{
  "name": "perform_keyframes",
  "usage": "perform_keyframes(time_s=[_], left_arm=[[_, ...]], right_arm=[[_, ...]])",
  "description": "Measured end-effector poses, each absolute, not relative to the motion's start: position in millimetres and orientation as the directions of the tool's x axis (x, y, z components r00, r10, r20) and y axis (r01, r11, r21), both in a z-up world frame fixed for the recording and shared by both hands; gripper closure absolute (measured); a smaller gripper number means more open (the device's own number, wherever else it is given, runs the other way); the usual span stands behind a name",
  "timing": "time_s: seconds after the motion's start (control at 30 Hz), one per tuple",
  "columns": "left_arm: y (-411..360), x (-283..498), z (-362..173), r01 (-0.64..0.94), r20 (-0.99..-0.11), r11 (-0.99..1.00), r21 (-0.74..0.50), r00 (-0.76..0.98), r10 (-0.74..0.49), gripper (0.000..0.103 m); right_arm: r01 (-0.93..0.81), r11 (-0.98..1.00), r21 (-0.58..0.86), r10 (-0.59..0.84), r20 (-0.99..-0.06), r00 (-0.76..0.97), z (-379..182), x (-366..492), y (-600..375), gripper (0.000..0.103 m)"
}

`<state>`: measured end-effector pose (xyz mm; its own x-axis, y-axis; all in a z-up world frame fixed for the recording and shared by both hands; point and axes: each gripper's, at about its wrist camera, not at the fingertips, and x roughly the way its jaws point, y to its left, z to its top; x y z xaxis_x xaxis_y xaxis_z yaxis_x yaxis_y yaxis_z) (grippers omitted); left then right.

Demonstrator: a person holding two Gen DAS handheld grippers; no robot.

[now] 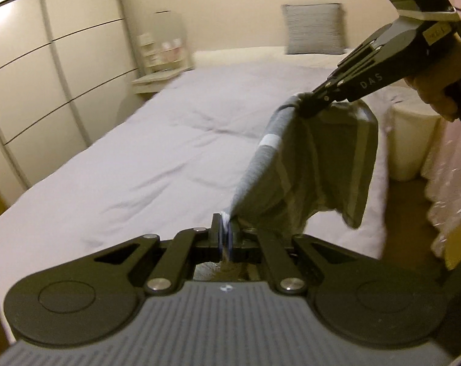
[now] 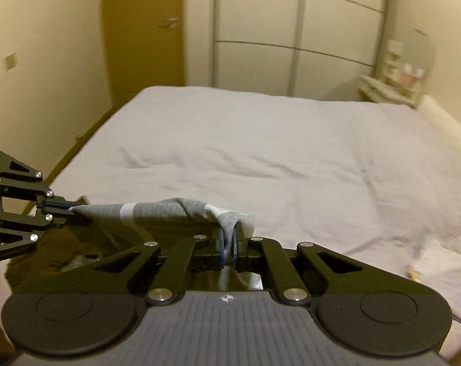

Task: Fold clothes

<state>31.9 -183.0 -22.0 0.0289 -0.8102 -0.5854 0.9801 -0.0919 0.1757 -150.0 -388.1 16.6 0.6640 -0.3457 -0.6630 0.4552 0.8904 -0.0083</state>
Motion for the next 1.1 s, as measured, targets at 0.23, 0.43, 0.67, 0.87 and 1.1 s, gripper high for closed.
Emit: perform_keyframes(time_s=[0.23,0.43,0.67,0.87,1.1], left_arm=[[-321,13,-59,0.964,-0.665,0.005,0.265,0.187,-0.723,0.073],[-368,14,-99,0.944,-0.753,0.230,0.237,0.328,-0.571,0.062],[-357,8,-163,0.911,-0.875,0.412,0.024,0.219,-0.433,0.058],[-371,10,-240,0.876,-0.912,0.466,-0.126,0.083,-0.403,0.058],[-392,45,-266,0.880,-0.888,0.429,-0.203,0.020,-0.460,0.074]], right_arm=[[0.508,0.861,-0.013,-0.369,-0.703,0.608,-38,-163,-530,0.083],[0.419,0.908,0.023,-0.256,-0.761,0.596,-94,-176,-617,0.074],[0.276,0.951,0.142,-0.005,-0.882,0.471,-173,-199,-597,0.063],[0.221,0.963,0.151,0.053,-0.917,0.396,-197,-207,-552,0.054],[0.075,0.987,0.140,0.104,-0.925,0.366,-245,-176,-482,0.052]])
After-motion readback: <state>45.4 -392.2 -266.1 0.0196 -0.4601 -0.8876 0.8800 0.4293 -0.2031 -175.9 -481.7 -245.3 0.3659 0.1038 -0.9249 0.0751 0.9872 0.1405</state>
